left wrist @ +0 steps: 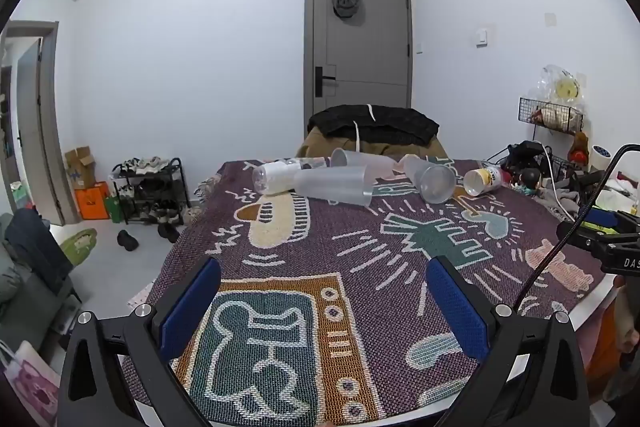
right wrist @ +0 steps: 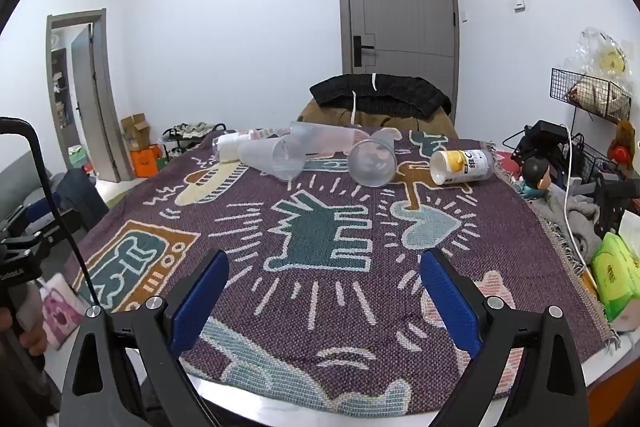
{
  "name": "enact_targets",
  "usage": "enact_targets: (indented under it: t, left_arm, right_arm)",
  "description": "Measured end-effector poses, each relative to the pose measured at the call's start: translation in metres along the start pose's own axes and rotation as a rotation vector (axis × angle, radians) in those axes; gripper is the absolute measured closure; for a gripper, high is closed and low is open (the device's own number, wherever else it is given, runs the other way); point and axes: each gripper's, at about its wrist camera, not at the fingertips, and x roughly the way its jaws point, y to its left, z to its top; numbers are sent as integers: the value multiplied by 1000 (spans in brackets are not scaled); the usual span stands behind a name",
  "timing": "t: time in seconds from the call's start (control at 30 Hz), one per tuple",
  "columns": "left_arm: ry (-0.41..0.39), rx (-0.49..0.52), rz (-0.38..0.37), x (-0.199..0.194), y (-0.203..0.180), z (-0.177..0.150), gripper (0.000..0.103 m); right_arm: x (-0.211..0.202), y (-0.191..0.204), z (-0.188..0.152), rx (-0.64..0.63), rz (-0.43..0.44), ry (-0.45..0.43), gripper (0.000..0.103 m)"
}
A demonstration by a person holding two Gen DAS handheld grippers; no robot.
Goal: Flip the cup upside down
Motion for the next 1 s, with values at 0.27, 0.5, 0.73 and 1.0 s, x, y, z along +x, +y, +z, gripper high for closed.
enact_targets:
  t: [0.27, 0.5, 0.73, 1.0]
  left_arm:
    - [-5, -4, -4, 2, 0, 0, 0]
    - [-12, 5, -13, -1, -4, 2, 0]
    - [-35, 41, -19, -5, -13, 4, 0]
    - [-46, 38, -20, -6, -11, 2, 0]
  right_arm:
    - [4, 1, -1, 8, 5, 2, 7]
    - [3, 2, 2, 13, 14, -10, 7]
    - [0, 4, 2, 13, 29, -20, 7]
    - [-1, 6, 1, 13, 12, -34, 7]
